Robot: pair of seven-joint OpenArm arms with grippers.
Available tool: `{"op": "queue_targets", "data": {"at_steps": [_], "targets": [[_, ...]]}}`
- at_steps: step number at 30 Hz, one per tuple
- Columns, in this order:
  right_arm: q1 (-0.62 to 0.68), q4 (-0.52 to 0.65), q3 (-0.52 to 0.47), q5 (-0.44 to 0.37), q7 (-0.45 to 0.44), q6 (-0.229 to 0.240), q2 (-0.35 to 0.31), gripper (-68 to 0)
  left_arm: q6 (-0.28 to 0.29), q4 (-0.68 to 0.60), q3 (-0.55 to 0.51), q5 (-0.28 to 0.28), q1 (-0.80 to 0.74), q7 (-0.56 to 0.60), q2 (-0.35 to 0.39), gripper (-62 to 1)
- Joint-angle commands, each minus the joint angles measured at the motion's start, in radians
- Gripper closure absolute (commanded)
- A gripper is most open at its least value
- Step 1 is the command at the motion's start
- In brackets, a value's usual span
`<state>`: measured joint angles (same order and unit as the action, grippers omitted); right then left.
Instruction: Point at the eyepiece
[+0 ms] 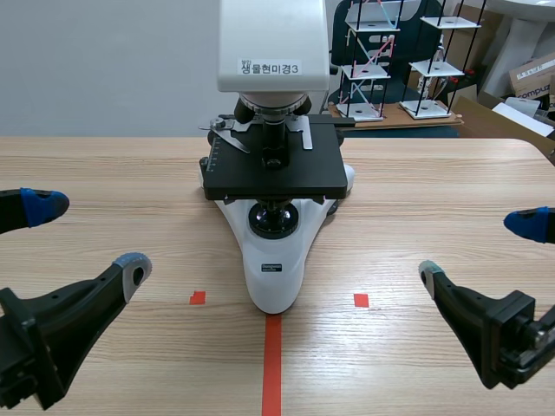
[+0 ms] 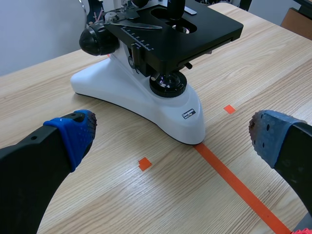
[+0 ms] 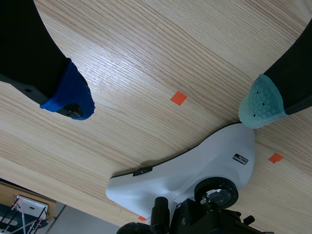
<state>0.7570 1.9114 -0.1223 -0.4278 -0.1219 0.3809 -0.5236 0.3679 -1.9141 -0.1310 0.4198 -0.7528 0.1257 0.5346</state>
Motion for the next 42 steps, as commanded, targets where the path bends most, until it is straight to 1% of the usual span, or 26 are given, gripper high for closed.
{"op": "queue_targets", "data": {"at_steps": [1, 26, 29, 30, 31, 34, 36, 39, 42], "targets": [[-0.010, 0.010, 0.000, -0.006, -0.015, -0.002, 0.001, -67.9, 0.001, -0.013, 0.006, 0.003, 0.003, 0.012, 0.000, -62.3], [-0.010, 0.010, 0.000, -0.006, -0.015, -0.003, 0.000, -67.9, 0.001, -0.013, 0.006, 0.003, 0.003, 0.011, 0.000, -62.3], [-0.009, 0.010, -0.001, -0.006, -0.026, -0.003, 0.001, -67.9, 0.001, -0.013, 0.006, 0.003, 0.003, 0.012, 0.000, -62.3], [-0.009, 0.010, -0.002, -0.006, -0.040, -0.003, 0.001, -66.0, 0.001, -0.013, 0.006, 0.003, 0.003, 0.012, 0.000, -62.3], [-0.009, 0.010, -0.002, -0.006, -0.054, -0.003, 0.001, -61.3, 0.001, -0.013, 0.006, 0.003, 0.003, 0.012, 0.000, -62.3], [-0.008, 0.011, -0.004, -0.007, -0.097, -0.003, 0.003, -42.0, 0.001, -0.013, 0.006, 0.003, 0.003, 0.012, 0.000, -62.3], [-0.008, 0.012, -0.013, -0.007, -0.119, 0.003, 0.014, -30.8, 0.001, -0.013, 0.006, 0.003, 0.003, 0.012, 0.000, -62.3], [-0.008, 0.023, -0.042, -0.007, -0.148, 0.008, 0.052, -19.2, 0.001, -0.013, 0.006, 0.003, 0.003, 0.012, 0.000, -62.3], [-0.010, 0.042, -0.078, -0.008, -0.186, 0.008, 0.091, -9.9, 0.001, -0.013, 0.006, 0.003, 0.003, 0.012, 0.000, -62.3]]}}
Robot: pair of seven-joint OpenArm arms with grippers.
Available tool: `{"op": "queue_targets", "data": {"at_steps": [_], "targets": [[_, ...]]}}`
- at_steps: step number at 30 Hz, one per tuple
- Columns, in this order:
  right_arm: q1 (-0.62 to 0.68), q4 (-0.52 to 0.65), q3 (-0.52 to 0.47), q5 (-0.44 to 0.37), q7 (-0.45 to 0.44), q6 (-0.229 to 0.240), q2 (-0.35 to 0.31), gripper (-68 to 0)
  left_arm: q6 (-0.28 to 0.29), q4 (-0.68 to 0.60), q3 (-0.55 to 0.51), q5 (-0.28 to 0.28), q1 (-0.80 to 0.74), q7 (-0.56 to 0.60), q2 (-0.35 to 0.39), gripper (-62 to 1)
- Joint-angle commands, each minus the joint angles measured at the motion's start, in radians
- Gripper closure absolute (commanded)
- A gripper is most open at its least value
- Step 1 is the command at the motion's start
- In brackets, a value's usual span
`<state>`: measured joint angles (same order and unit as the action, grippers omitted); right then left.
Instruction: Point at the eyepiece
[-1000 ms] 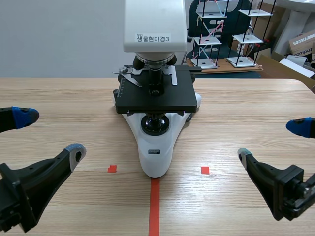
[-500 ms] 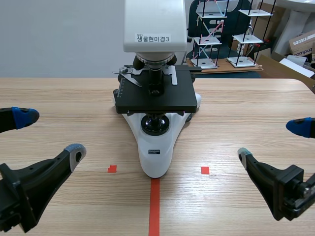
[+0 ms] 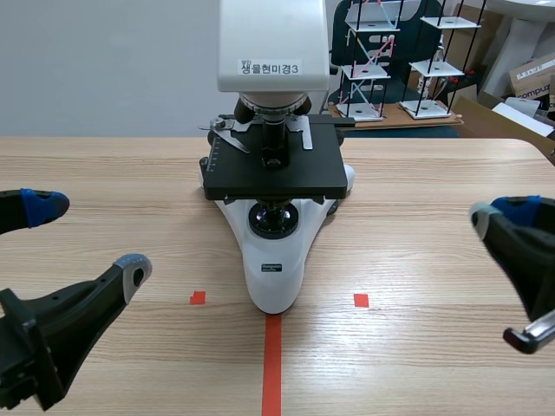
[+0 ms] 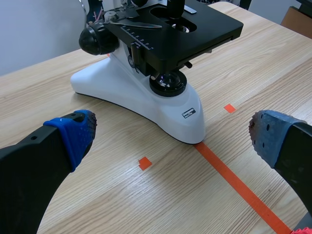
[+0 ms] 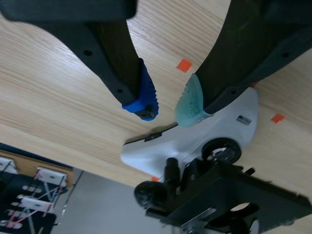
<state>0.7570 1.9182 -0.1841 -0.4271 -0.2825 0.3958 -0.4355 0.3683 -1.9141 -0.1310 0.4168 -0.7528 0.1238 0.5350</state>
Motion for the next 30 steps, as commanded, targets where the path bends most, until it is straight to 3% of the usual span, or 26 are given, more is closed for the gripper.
{"op": "queue_targets", "data": {"at_steps": [1, 4, 13, 17, 30], "targets": [[-0.010, 0.046, -0.026, -0.008, -0.037, -0.006, 0.013, -7.1, 0.001, -0.013, 0.006, 0.006, 0.003, 0.014, 0.000, -62.3], [-0.029, 0.080, -0.040, -0.008, -0.030, -0.002, 0.035, -2.1, 0.001, -0.013, 0.006, 0.006, 0.003, 0.014, 0.000, -62.3], [-0.203, 0.099, -0.039, -0.028, 0.063, -0.002, 0.050, -1.9, 0.001, -0.013, 0.006, 0.006, 0.003, 0.014, 0.000, -62.3], [-0.289, 0.099, -0.030, -0.031, 0.085, 0.031, 0.051, -0.4, 0.001, -0.013, 0.006, 0.006, 0.003, 0.014, 0.000, -62.3], [-0.636, 0.092, 0.113, -0.030, 0.270, 0.031, 0.051, -0.4, 0.001, -0.013, 0.006, 0.006, 0.003, 0.014, 0.000, -62.3]]}}
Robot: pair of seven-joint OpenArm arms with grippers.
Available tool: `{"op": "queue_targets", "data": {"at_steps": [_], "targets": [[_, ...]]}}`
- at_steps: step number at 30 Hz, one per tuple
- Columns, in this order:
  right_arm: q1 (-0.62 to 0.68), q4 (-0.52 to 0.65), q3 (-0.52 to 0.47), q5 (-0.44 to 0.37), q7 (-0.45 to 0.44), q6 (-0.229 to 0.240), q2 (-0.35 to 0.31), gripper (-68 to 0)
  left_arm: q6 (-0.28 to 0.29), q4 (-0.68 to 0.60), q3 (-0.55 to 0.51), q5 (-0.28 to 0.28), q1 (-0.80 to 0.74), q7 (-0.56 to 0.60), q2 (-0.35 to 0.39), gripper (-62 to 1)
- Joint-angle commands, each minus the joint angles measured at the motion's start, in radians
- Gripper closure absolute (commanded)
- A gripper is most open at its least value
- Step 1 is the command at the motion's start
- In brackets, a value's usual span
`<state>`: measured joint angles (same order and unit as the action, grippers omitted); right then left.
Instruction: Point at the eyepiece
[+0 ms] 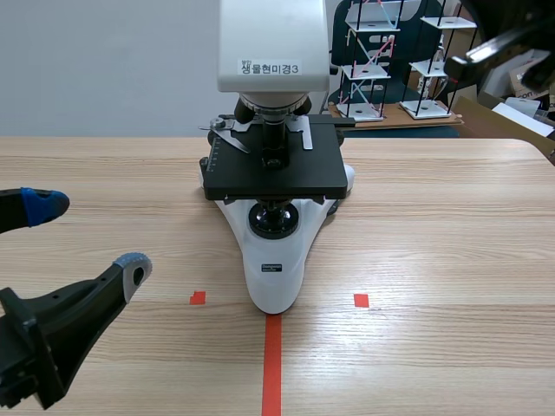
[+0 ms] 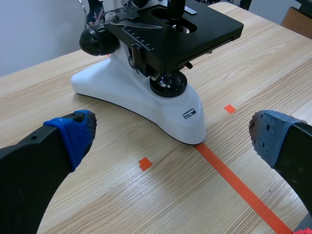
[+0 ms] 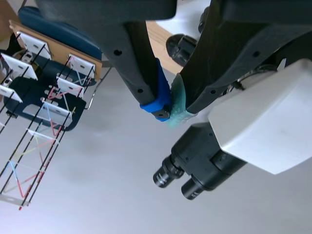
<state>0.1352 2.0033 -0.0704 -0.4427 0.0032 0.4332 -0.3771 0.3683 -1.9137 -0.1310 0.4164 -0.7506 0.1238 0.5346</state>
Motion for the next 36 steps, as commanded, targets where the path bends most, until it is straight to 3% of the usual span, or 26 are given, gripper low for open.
{"op": "queue_targets", "data": {"at_steps": [1, 14, 23, 30, 36], "targets": [[-0.037, 0.000, 0.010, -0.014, -0.010, -0.006, -0.008, -0.4, 0.001, -0.014, 0.006, 0.007, 0.000, 0.014, 0.000, -62.3], [-0.325, -0.267, 0.093, -0.019, 0.029, -0.003, -0.007, -0.4, 0.001, -0.014, 0.006, 0.007, 0.000, 0.017, 0.000, -62.3], [-0.486, -0.451, 0.139, -0.036, 0.053, 0.121, 0.018, -0.4, 0.001, -0.014, 0.006, 0.007, 0.000, 0.017, 0.000, -62.3], [-0.515, -0.478, 0.144, -0.037, 0.084, 0.287, 0.023, -0.4, 0.000, -0.014, 0.006, 0.007, 0.000, 0.016, 0.000, -62.3], [-0.515, -0.478, 0.144, -0.037, 0.084, 0.297, 0.023, -0.4, 0.000, -0.014, 0.006, 0.007, 0.000, 0.017, 0.000, -62.3]]}}
